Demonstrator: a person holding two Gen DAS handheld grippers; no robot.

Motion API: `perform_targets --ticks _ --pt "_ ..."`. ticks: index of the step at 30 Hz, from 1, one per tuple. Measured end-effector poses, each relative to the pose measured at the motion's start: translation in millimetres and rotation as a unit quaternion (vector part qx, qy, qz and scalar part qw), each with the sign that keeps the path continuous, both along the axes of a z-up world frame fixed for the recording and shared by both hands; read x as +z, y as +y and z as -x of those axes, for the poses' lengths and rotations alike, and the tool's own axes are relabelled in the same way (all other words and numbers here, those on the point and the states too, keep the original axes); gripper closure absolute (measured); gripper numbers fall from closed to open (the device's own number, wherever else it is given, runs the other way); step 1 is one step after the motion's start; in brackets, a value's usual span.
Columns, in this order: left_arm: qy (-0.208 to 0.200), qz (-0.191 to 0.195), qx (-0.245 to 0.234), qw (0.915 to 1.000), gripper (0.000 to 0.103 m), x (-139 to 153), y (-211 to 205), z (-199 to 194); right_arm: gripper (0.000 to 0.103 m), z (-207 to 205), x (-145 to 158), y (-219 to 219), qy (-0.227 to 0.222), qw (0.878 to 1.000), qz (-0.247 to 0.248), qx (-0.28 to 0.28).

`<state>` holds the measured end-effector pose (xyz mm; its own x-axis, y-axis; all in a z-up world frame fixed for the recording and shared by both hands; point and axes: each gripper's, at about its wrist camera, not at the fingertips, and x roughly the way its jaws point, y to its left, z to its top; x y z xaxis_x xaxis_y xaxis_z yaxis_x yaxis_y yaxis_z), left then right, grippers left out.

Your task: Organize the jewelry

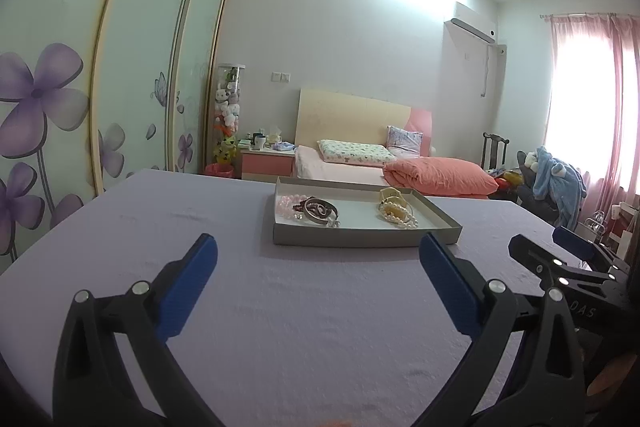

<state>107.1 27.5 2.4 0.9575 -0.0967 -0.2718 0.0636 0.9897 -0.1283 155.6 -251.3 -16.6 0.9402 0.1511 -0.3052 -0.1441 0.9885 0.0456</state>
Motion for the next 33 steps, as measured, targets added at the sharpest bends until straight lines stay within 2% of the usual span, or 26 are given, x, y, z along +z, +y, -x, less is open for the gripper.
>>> perform_targets --ticks 33 --pt "0.004 -0.009 -0.003 0.9999 0.004 -3.6 -5.4 -3.9 0.002 0.6 2.1 0.7 -0.005 1.000 0.000 -0.004"
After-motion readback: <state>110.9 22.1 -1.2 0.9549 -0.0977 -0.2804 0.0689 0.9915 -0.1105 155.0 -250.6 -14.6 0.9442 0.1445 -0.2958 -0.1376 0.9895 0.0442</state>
